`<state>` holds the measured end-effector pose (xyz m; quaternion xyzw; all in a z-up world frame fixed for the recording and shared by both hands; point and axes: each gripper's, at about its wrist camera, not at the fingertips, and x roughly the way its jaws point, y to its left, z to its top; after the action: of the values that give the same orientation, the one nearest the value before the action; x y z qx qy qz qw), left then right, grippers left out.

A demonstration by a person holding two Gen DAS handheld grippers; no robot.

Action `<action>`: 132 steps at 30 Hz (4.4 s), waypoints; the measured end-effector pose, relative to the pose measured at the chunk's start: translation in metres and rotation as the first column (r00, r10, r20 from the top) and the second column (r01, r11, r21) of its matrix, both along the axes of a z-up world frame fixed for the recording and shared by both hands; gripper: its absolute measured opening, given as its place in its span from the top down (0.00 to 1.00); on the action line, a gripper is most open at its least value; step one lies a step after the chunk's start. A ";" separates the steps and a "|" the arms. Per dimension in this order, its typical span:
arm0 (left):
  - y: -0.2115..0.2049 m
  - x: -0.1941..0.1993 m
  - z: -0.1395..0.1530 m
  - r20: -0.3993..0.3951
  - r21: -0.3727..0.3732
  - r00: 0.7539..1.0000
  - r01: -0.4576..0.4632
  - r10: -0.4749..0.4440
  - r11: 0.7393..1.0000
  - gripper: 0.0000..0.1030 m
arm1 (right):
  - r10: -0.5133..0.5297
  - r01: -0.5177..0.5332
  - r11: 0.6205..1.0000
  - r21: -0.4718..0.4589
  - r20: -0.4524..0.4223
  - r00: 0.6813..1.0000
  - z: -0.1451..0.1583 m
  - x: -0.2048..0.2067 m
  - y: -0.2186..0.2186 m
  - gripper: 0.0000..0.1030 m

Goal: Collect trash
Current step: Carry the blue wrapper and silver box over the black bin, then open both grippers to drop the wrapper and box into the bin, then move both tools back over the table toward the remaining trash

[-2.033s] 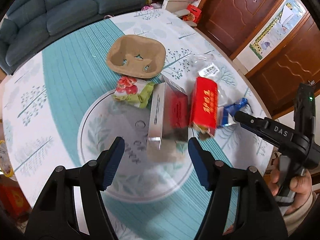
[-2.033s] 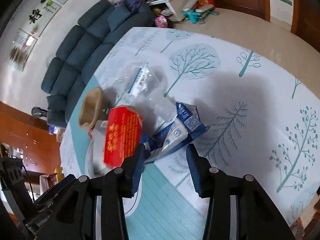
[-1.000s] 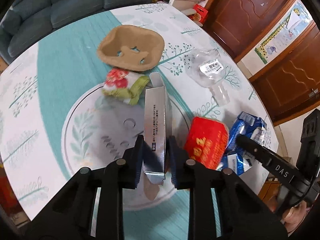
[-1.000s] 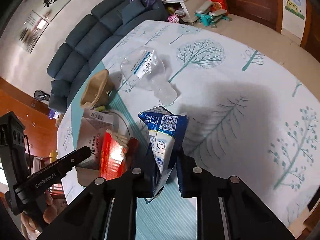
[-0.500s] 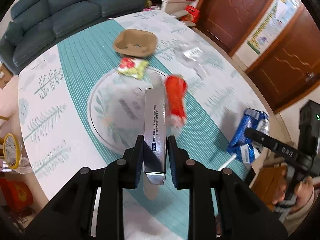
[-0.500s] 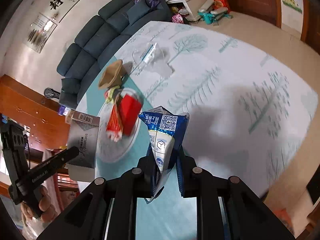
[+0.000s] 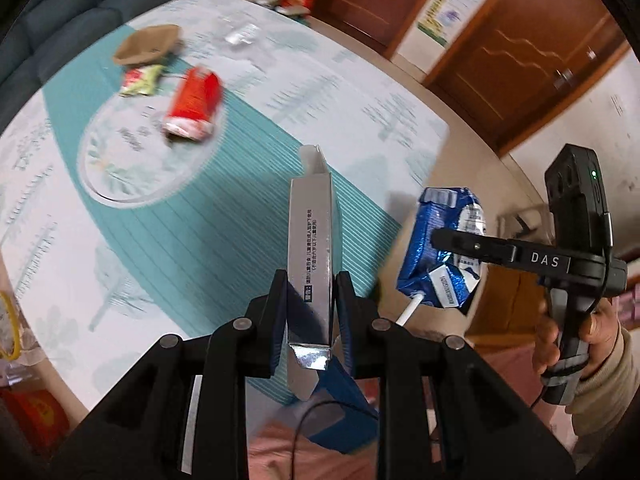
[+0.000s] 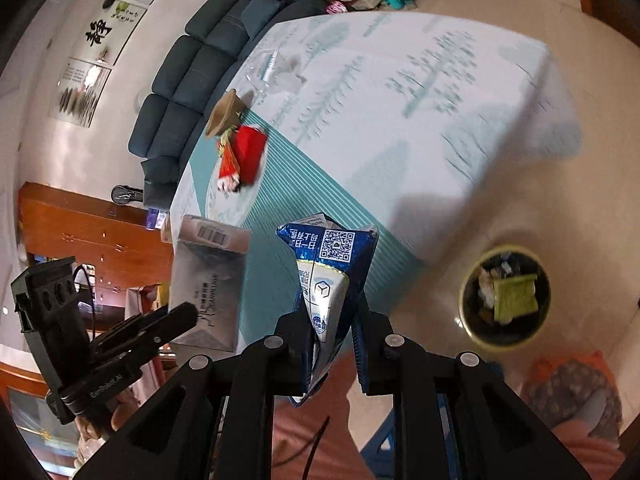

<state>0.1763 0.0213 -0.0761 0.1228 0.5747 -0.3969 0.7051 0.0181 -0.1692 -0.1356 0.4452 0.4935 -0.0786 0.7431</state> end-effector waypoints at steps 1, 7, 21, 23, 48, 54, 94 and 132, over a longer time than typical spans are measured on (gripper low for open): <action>-0.005 -0.010 -0.001 -0.003 0.003 1.000 0.016 -0.015 1.000 0.81 | -0.007 0.007 1.000 0.012 -0.002 1.000 -0.002 -0.011 -0.001 0.84; -0.033 -0.054 -0.017 -0.029 0.024 0.996 0.084 -0.083 0.996 0.81 | -0.058 0.060 0.997 0.053 -0.044 0.997 -0.022 -0.075 -0.011 0.84; -0.106 -0.162 -0.089 0.017 0.154 0.962 0.268 -0.274 0.951 0.81 | -0.106 0.129 0.987 0.094 -0.218 0.970 -0.121 -0.178 -0.045 0.84; -0.114 -0.171 -0.101 0.020 0.173 0.956 0.284 -0.292 0.943 0.81 | -0.108 0.136 0.986 0.096 -0.249 0.962 -0.139 -0.184 -0.050 0.84; -0.209 -0.192 -0.279 0.000 0.350 0.944 0.310 -0.331 0.884 0.79 | -0.058 0.105 0.992 0.071 -0.476 0.877 -0.285 -0.162 -0.084 0.84; -0.214 -0.181 -0.317 -0.024 0.402 0.947 0.304 -0.321 0.864 0.78 | -0.012 0.082 0.990 0.111 -0.523 0.852 -0.331 -0.150 -0.086 0.84; -0.191 -0.163 -0.311 -0.050 0.398 0.985 0.172 -0.166 0.901 0.43 | -0.075 0.035 0.996 -0.081 -0.555 0.828 -0.298 -0.159 -0.078 0.36; 0.045 -0.021 0.003 0.164 0.130 0.985 -0.075 0.053 0.989 0.43 | 0.185 -0.230 0.926 -0.299 -0.172 0.968 0.073 0.077 0.060 0.37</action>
<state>0.1553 0.0659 -0.0729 0.1833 0.5457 -0.3227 0.7513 0.0954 -0.1088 -0.0626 0.2589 0.5702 -0.1087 0.7720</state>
